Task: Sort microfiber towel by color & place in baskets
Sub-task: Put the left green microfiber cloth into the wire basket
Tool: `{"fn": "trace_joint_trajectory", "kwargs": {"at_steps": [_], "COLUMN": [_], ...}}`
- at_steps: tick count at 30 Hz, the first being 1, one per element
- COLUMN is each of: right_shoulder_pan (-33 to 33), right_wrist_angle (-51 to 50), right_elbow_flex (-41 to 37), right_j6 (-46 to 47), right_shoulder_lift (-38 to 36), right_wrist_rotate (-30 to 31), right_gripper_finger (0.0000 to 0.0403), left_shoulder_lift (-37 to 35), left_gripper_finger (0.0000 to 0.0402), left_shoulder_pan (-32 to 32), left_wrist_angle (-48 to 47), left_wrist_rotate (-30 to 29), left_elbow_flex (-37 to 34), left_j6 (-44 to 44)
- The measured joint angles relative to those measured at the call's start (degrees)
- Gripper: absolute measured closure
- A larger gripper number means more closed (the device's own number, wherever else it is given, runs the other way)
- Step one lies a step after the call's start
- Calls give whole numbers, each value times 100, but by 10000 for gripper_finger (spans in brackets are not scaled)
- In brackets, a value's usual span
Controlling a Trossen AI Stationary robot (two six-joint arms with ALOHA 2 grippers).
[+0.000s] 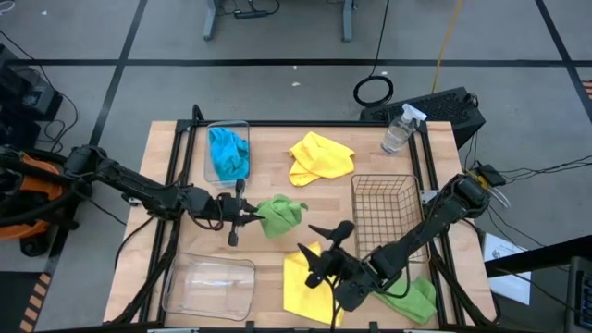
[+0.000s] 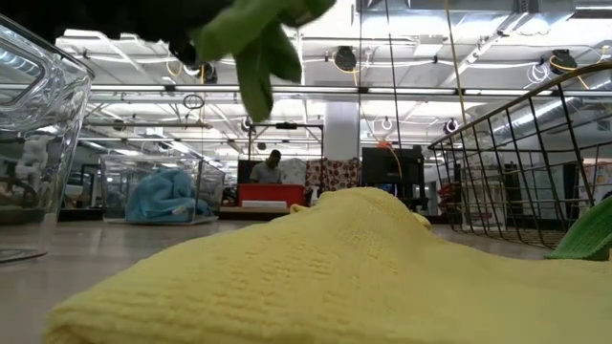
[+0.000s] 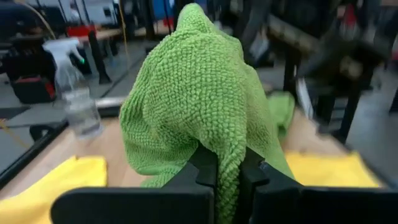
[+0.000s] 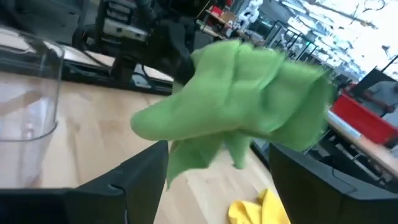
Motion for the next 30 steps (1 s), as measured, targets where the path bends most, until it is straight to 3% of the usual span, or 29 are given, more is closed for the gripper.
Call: {"fn": "trace_joint_trajectory", "kwargs": {"at_steps": [9, 12, 19, 25, 30], "right_shoulder_pan": [-314, -290, -263, -33, -117], "right_wrist_angle": [3342, 3860, 3592, 3230, 3264], "right_elbow_flex": [0, 0, -2, -2, -2], "right_j6": [-3528, -4174, -4129, -2938, -3036], "right_shoulder_lift": [507, 606, 610, 610, 610], "right_wrist_rotate": [-884, -869, -526, -911, -900], "right_gripper_finger": [72, 51, 39, 47, 49], "left_shoulder_lift": [-4, -3, 0, 2, 2], "left_gripper_finger": [387, 387, 388, 388, 388], "left_shoulder_pan": [-77, -77, -77, -77, -77], "left_wrist_angle": [180, 197, 242, 212, 259], "left_wrist_rotate": [-88, -89, -88, -722, -822], "left_elbow_flex": [0, 0, 0, -2, -2], "left_j6": [-9, -6, 8, -12, -115]}}
